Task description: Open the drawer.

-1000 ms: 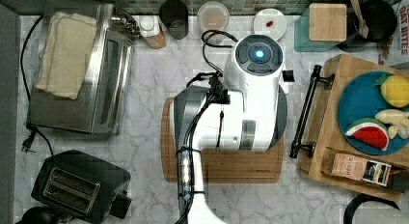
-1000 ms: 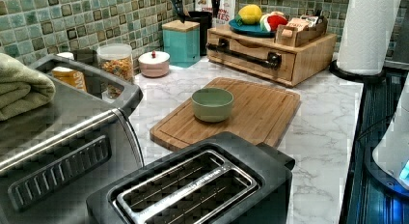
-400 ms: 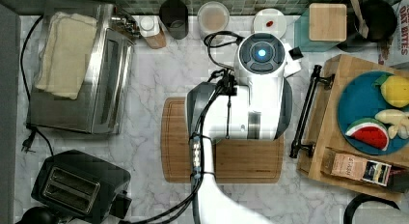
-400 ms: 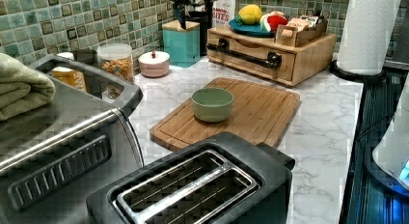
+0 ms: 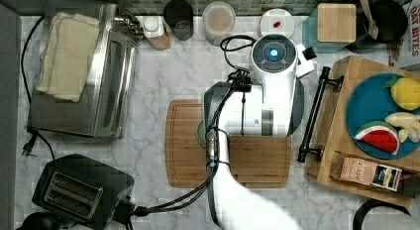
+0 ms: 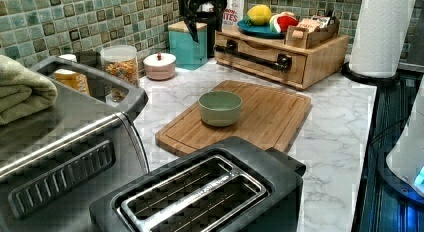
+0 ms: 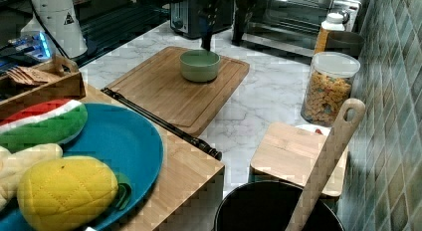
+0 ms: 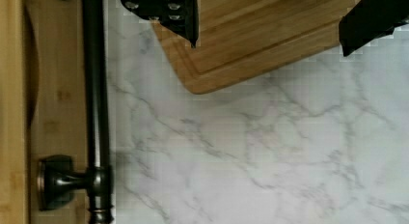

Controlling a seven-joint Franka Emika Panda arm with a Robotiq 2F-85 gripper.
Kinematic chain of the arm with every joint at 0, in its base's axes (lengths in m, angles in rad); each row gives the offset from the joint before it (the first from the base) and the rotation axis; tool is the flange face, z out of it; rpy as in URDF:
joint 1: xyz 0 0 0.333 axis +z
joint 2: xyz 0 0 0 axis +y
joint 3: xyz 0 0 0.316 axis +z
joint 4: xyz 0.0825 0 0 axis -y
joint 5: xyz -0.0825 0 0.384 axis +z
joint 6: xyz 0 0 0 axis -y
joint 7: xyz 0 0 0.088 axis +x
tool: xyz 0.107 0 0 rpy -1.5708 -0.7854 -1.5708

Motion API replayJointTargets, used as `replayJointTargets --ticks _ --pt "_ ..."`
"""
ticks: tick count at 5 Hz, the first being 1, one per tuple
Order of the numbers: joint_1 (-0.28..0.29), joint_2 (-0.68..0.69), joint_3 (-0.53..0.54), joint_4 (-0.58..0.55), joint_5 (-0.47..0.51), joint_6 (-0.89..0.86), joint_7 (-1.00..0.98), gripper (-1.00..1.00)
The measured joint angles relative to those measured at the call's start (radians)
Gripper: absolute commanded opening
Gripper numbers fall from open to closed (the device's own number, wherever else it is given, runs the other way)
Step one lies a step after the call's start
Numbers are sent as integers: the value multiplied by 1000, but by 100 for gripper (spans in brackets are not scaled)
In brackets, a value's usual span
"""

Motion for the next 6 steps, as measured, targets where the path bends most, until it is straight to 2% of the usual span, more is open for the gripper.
replayJointTargets --ticks 1,2,3,6 --pt "-13 0 -12 -25 -5 28 -50 100" --pt "-42 6 -11 -28 -6 34 -176 100" --pt "-75 20 -27 -23 0 54 -219 100" --pt "-149 37 -93 -22 22 56 -219 100"
